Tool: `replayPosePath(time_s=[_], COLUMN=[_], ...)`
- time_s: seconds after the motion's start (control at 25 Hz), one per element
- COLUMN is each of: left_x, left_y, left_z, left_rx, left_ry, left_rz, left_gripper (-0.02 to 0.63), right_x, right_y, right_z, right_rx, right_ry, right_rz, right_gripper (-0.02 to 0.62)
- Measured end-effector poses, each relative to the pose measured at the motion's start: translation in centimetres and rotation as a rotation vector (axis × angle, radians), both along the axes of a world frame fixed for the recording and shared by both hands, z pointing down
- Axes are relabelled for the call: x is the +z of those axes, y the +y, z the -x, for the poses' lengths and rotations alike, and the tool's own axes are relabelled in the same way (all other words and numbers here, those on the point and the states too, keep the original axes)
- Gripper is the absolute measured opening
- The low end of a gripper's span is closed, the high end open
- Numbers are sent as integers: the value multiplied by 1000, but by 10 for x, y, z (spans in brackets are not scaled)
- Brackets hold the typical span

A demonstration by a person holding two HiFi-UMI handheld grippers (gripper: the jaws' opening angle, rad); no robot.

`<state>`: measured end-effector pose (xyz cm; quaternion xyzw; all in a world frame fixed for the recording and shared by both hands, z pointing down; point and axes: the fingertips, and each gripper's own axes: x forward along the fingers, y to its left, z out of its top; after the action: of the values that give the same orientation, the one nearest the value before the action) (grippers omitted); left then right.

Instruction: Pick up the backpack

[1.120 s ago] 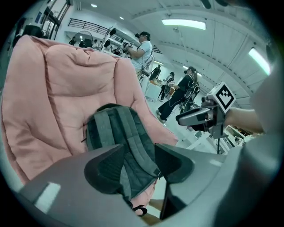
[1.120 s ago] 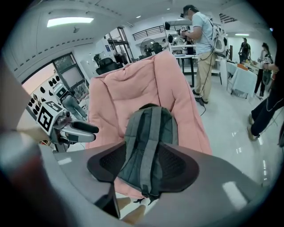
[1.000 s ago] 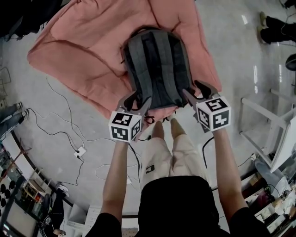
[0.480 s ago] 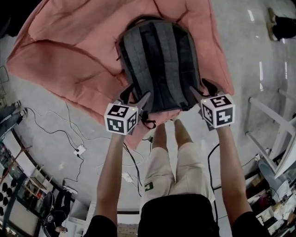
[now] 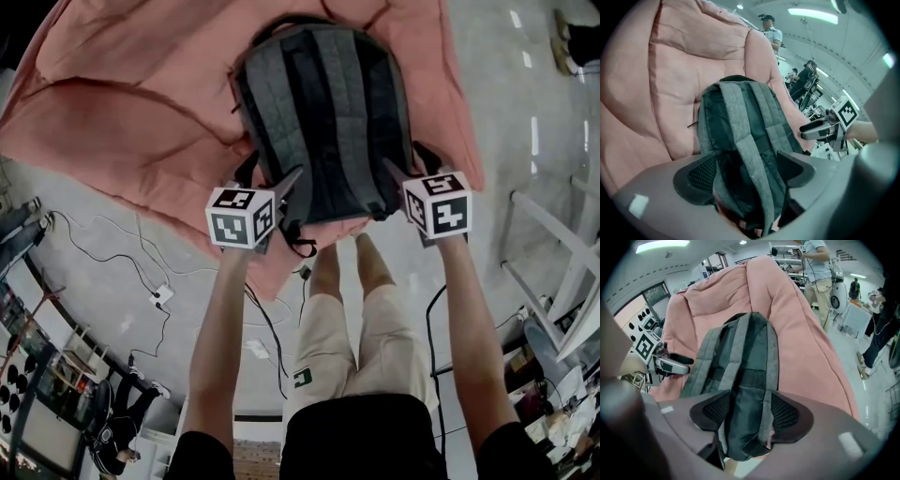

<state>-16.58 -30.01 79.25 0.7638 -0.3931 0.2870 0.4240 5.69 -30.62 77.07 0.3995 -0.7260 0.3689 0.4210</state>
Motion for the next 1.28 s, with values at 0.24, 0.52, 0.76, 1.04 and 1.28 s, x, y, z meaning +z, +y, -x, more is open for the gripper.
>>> replayPosePath(time_s=[0.24, 0.52, 0.76, 1.04, 1.28], left_x=[6, 18, 29, 36, 40], left_y=[-18, -28, -36, -38, -39], left_z=[6, 14, 18, 26, 29], left_rx=[-79, -121, -138, -148, -161], left_ry=[14, 24, 15, 18, 41], left_rz=[33, 69, 100, 119, 136], left_gripper=[425, 445, 454, 477, 503], right_x=[10, 20, 23, 23, 22], right_y=[-8, -7, -13, -16, -14], right_z=[-5, -6, -7, 1, 5], right_rx=[3, 1, 22, 3, -4], right_ry=[27, 51, 77, 77, 90], right_rz=[23, 40, 18, 10, 21], right_gripper=[307, 354, 362, 362, 362])
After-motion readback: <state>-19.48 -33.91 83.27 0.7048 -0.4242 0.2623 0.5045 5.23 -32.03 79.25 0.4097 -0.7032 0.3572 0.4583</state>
